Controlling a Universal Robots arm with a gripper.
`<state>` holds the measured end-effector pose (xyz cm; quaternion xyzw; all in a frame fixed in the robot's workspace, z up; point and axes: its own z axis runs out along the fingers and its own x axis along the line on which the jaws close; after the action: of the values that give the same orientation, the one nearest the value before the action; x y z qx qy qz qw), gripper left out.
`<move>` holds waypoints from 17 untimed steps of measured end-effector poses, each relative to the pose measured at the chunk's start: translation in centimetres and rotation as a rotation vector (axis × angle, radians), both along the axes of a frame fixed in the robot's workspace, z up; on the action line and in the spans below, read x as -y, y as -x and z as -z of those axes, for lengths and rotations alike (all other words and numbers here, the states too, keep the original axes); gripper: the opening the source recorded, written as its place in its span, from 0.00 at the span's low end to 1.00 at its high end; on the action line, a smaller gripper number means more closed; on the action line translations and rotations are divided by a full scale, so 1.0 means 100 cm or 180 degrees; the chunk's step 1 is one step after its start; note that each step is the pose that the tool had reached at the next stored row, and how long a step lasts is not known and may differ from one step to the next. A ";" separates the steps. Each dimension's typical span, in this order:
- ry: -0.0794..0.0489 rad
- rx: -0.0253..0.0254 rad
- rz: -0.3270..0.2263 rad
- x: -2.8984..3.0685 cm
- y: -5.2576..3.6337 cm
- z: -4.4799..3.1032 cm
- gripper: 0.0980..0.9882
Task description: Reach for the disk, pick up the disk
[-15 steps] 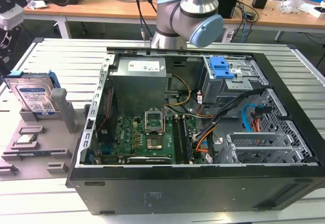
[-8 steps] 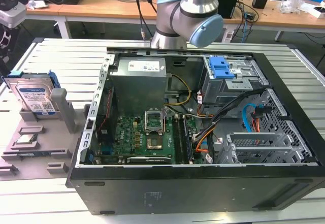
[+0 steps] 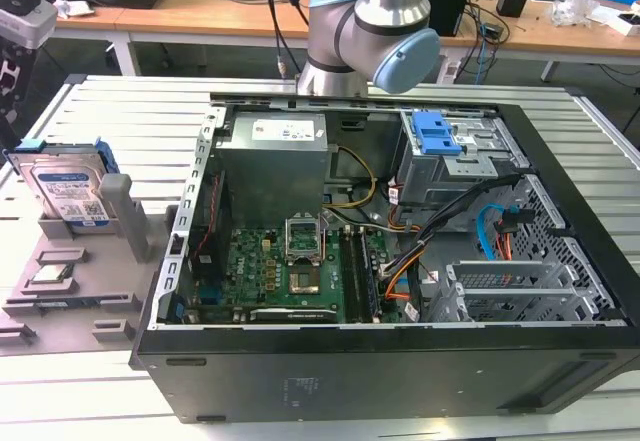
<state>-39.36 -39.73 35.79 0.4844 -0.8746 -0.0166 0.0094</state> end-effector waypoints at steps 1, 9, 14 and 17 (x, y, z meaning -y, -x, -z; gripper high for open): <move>0.0000 0.0000 -0.0051 0.0000 0.0000 0.0000 0.01; 0.0000 0.0000 -0.0402 0.0000 0.0000 0.0000 0.01; 0.0000 0.0000 -0.0593 0.0000 0.0000 0.0000 0.01; 0.0000 0.0000 -0.0717 0.0000 0.0000 0.0000 0.01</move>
<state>-39.36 -39.73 35.80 0.5797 -0.8146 -0.0154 0.0113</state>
